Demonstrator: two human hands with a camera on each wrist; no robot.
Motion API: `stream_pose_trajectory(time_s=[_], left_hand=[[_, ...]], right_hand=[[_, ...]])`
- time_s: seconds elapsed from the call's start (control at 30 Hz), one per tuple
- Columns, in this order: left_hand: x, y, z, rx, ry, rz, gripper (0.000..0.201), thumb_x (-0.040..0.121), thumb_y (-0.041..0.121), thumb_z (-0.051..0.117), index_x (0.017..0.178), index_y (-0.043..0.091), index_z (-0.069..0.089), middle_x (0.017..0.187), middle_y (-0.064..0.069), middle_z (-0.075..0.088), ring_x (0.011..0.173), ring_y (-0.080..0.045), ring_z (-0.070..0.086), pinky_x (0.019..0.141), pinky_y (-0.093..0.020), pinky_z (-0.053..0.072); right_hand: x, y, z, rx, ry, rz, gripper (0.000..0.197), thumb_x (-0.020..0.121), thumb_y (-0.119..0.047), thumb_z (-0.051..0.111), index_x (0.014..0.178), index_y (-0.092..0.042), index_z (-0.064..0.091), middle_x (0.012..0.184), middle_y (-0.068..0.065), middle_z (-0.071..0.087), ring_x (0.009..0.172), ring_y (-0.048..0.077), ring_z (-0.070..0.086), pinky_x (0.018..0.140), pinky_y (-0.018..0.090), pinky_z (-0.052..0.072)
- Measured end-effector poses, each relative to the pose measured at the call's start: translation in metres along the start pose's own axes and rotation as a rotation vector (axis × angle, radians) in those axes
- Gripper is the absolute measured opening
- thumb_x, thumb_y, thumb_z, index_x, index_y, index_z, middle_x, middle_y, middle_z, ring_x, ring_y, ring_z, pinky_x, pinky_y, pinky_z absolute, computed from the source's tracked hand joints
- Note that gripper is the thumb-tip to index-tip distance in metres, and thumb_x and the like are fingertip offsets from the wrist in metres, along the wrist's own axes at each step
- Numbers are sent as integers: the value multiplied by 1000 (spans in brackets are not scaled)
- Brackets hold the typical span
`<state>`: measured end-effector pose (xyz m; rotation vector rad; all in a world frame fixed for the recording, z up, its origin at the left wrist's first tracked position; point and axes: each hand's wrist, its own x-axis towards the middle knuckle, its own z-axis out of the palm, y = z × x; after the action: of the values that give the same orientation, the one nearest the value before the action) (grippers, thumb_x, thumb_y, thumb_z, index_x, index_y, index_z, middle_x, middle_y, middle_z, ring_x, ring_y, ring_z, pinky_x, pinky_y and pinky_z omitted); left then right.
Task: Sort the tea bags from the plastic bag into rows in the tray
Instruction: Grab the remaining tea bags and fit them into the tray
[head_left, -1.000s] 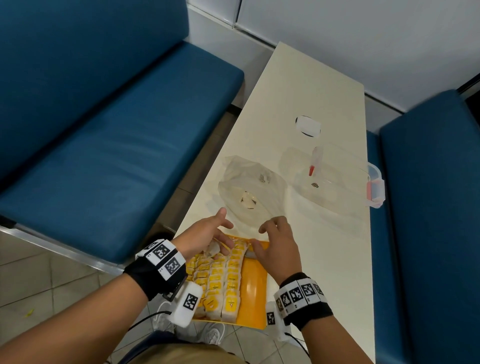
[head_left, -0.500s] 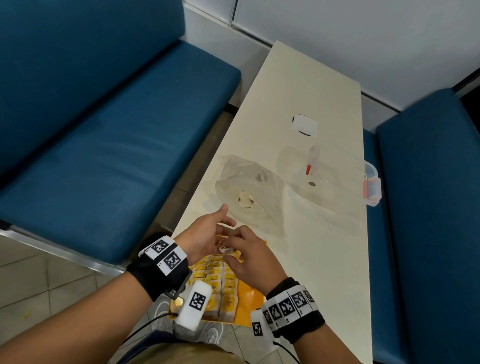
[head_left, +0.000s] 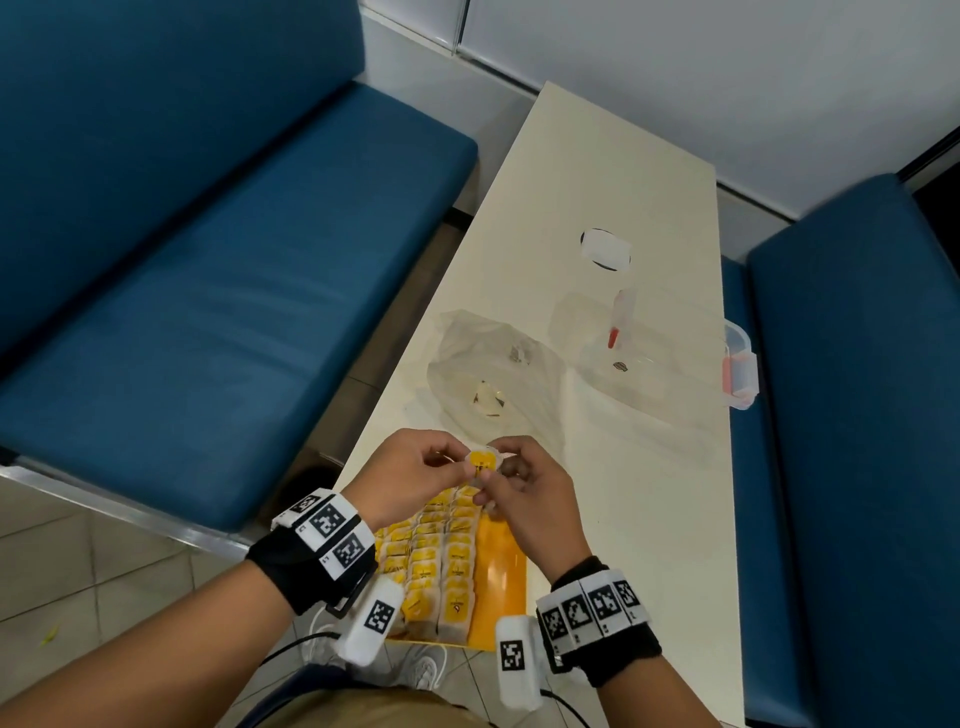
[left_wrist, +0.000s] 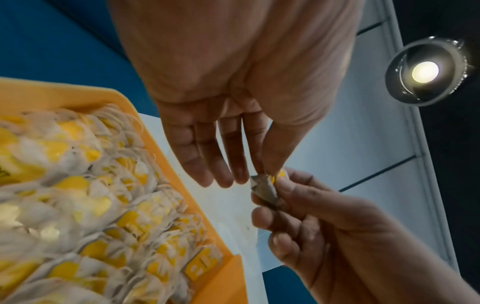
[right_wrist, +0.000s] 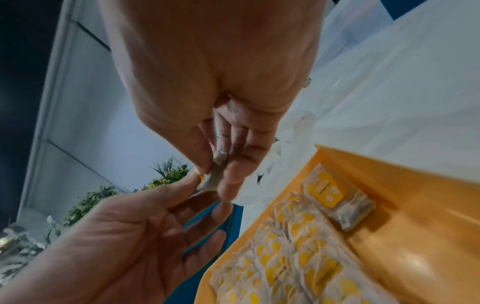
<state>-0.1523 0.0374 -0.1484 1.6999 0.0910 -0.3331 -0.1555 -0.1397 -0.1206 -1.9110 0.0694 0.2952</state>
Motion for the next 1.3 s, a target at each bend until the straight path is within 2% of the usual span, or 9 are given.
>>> stream_pose_trajectory(time_s=[0.13,0.27,0.5,0.57,0.73,0.87,1.03,1.17,1.3], left_hand=[[-1,1,3,127,49,100,2,86,22,79,87,24,78,87,11,74,87,-2,69,83,-26,57],[-1,2,3,220,45,166,6,86,25,77,82,30,74,103,18,71,101,2,64,85,-23,53],[-1,2,6,157,-26,151,6,87,30,78,92,28,76,88,13,74,89,-4,69,82,-31,59],[-1,0,6,184,-53,152,13,85,31,80,97,31,77,89,13,75,87,-4,69,80,-27,58],[2,-1,10,247,-26,156,7,87,24,78,92,29,78,79,15,73,76,2,65,70,-17,52],[4,-7,5,309,-29,162,18,86,37,77,102,30,76,95,17,72,89,0,65,78,-21,55],[12,-21,-12,539,69,127,23,92,35,71,114,29,71,117,16,65,108,-3,57,93,-26,49],[14,-30,-18,609,21,28,30,95,35,67,124,27,68,129,10,63,118,-11,56,101,-31,49],[14,-32,-21,658,-72,-25,36,97,36,63,131,24,66,133,6,63,124,-12,56,105,-25,43]], right_hand=[[1,1,-6,-346,69,-224,25,88,-16,71,103,-35,66,103,-14,63,91,2,63,71,14,51],[6,-6,-12,-461,61,-342,11,87,-12,72,90,-23,70,93,-8,63,83,5,62,71,10,46],[9,-20,-22,-448,-49,-231,10,85,-10,73,87,-19,72,85,-8,69,81,4,61,65,9,44],[10,-22,-24,-437,-44,-209,10,83,-8,73,83,-18,72,81,-9,68,78,4,62,65,10,45],[9,-27,-25,-501,-67,-215,10,82,-8,70,82,-18,72,80,-10,68,77,4,62,67,13,49],[11,-25,-30,-664,-99,-215,7,85,-15,69,86,-22,72,85,-11,66,77,6,61,70,22,53],[8,-10,-36,-917,-269,-139,13,89,-17,61,89,-21,73,95,-5,68,87,13,61,76,32,52],[5,5,-35,-961,-454,-1,13,87,-18,64,88,-21,76,94,-5,73,87,12,65,75,31,53],[11,18,-30,-991,-492,64,13,84,-18,68,89,-23,79,94,-3,75,88,13,66,76,30,54]])
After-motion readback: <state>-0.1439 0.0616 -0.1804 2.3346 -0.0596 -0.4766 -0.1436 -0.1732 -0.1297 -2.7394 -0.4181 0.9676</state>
